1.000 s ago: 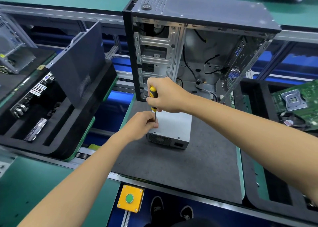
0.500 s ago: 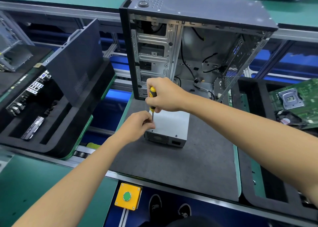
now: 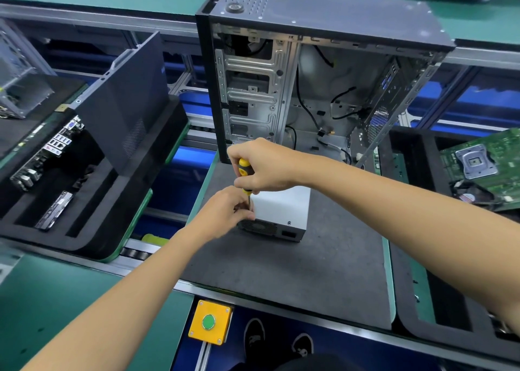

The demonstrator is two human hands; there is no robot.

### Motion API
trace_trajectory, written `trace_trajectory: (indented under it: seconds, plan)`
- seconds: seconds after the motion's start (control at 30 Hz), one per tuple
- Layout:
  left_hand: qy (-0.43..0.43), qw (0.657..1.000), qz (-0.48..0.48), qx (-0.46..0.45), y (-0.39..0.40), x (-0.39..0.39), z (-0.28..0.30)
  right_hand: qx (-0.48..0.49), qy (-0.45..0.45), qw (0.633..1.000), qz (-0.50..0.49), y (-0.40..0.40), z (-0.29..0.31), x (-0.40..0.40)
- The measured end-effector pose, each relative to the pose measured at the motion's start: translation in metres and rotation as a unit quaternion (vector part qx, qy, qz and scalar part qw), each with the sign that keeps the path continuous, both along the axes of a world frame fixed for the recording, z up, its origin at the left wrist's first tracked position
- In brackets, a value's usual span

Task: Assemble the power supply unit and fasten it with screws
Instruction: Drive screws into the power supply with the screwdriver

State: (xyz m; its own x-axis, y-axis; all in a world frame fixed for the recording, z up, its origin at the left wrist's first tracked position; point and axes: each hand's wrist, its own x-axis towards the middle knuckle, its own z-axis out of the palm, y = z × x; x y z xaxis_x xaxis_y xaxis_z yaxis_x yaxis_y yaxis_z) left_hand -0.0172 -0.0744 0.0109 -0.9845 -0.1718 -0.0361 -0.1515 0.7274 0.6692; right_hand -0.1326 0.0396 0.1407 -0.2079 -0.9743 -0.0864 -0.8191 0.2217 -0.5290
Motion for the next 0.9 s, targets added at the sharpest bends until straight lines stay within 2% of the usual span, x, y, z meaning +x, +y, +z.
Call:
trace_trajectory:
  seconds: [0.3, 0.4, 0.53, 0.67, 0.83, 0.9]
  plan:
    - [-0.006, 0.998, 0.02, 0.051, -0.001, 0.007, 0.004, 0.023, 0.093, 0.991, 0.094, 0.001, 0.005, 0.005]
    - [-0.023, 0.994, 0.036, 0.096, -0.003, 0.007, 0.004, 0.053, 0.114, 0.986, 0.112, -0.001, 0.006, 0.009]
    - [-0.045, 0.992, 0.033, 0.112, -0.006, 0.004, 0.006, 0.066, 0.144, 0.982, 0.107, -0.003, 0.008, 0.014]
    - [-0.05, 0.988, 0.029, 0.142, -0.005, 0.002, 0.009, 0.069, 0.213, 0.972, 0.077, -0.005, 0.012, 0.012]
    - [-0.103, 0.976, 0.037, 0.19, -0.01, -0.003, 0.014, 0.081, 0.281, 0.954, 0.072, -0.004, 0.008, 0.019]
    - [-0.118, 0.972, 0.022, 0.202, -0.012, -0.004, 0.019, 0.091, 0.281, 0.953, 0.065, -0.005, 0.008, 0.02]
